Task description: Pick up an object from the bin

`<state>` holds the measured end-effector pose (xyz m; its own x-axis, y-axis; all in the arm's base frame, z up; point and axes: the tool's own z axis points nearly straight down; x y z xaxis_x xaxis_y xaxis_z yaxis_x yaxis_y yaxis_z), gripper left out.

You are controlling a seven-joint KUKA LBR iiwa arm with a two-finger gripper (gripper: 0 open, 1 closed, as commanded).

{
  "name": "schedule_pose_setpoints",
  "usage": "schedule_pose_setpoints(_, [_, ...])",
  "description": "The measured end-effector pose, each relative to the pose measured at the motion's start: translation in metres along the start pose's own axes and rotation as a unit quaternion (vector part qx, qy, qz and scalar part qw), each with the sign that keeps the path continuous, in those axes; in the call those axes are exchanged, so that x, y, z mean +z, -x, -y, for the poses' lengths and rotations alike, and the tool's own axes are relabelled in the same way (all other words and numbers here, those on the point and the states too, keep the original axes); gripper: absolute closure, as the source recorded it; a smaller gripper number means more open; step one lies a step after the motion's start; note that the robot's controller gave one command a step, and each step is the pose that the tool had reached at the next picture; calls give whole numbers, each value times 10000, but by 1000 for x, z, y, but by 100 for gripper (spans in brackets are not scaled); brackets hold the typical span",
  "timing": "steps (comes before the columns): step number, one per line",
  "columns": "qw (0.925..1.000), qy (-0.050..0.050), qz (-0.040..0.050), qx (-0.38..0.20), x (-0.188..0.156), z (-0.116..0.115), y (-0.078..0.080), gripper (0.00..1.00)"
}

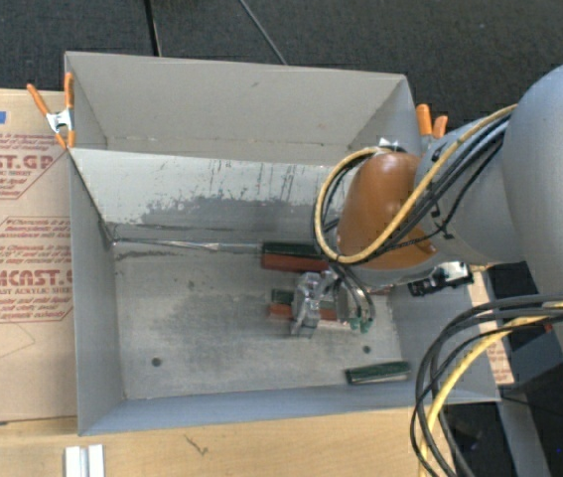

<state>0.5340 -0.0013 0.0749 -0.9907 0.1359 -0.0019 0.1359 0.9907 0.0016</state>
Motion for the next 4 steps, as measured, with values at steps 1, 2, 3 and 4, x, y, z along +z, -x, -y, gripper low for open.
schedule_pose_setpoints(1, [10000,-2,-5,-1,0,0,0,0])
schedule_pose_setpoints(2, [10000,-3,-6,0,1,0,0,100])
schedule_pose_setpoints(3, [10000,-3,-6,0,1,0,0,100])
schedule_pose_setpoints(4, [9999,4,38,161,-191,-15,-12,100])
